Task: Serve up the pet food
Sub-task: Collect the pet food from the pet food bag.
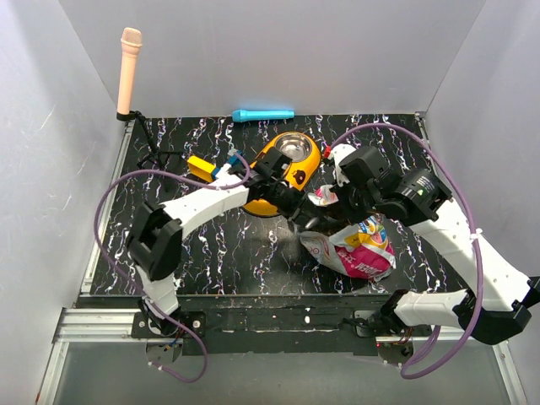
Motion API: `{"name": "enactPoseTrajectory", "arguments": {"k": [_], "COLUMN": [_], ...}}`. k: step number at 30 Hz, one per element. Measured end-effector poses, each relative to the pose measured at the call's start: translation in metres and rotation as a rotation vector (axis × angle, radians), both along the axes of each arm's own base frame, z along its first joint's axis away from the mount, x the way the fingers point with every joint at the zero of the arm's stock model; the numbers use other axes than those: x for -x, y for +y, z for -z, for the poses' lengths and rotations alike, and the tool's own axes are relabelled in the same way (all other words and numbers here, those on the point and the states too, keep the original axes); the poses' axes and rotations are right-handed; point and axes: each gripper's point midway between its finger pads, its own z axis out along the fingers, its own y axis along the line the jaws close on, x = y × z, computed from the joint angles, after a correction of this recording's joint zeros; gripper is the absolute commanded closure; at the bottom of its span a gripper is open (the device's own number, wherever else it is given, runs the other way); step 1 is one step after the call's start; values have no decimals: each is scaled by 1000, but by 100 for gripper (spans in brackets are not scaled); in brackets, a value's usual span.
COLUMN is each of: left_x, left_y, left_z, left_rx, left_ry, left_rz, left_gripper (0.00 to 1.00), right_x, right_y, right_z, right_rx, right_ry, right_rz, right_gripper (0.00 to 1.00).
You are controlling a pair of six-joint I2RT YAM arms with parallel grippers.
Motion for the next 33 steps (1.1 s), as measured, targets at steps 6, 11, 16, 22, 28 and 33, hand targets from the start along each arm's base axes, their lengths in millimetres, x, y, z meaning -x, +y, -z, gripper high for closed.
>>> {"name": "enactPoseTrajectory", "arguments": {"k": [6, 11, 16, 22, 28, 33], "left_x": [-13, -14, 4, 15, 16, 12], "left_y": [-27, -16, -1, 15, 32, 28], "left_z": [26, 34, 29, 24, 17, 13], "left_rx": [107, 149, 214, 295, 381, 432], "left_ry": [-149, -386, -470, -485, -528, -562], "left_rz": [134, 159, 188, 176, 129, 122], "left_gripper": [100, 100, 100, 100, 100, 100], "right_x": [-8, -12, -7, -5, -4, -3], "right_y": [-8, -26, -38, -40, -41, -43], "right_z": [6, 1, -3, -2, -3, -3], "right_rx": [-9, -109, -141, -134, -135, -141], "right_ry": [-4, 15, 22, 30, 26, 22], "right_rz": [100, 218, 251, 232, 225, 229], "right_gripper": [99, 99, 99, 99, 99, 99]}}
